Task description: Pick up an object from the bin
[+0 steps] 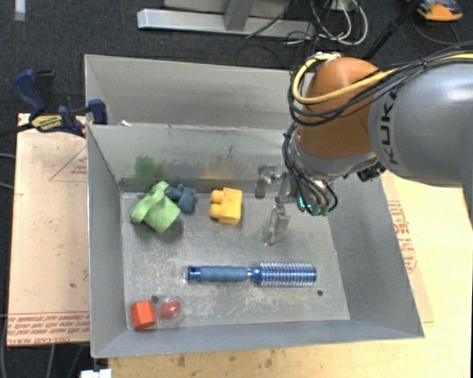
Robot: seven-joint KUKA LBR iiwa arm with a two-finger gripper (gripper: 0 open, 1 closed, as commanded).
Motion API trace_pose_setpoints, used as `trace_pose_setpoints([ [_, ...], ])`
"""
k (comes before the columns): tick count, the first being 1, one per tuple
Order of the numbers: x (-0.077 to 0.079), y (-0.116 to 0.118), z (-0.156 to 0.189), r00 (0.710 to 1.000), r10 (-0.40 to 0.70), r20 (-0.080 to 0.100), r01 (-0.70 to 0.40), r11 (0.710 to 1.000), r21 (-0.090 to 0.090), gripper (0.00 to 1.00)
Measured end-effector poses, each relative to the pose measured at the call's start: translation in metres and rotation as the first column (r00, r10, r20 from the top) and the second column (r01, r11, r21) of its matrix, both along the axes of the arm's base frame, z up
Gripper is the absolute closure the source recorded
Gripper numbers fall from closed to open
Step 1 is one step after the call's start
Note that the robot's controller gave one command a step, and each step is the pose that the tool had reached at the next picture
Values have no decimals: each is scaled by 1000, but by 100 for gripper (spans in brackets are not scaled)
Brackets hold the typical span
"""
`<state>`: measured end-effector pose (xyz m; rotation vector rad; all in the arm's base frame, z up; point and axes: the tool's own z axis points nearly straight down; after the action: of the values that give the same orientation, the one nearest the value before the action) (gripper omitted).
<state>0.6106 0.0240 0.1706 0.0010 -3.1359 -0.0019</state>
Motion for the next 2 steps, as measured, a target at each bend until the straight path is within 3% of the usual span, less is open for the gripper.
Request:
trace_pose_setpoints([
  [1,-75,-17,-104,984,180,-2,-180,984,1,0],
  [2,-38,-28,-101,991,136,10,-136,991,0,0],
])
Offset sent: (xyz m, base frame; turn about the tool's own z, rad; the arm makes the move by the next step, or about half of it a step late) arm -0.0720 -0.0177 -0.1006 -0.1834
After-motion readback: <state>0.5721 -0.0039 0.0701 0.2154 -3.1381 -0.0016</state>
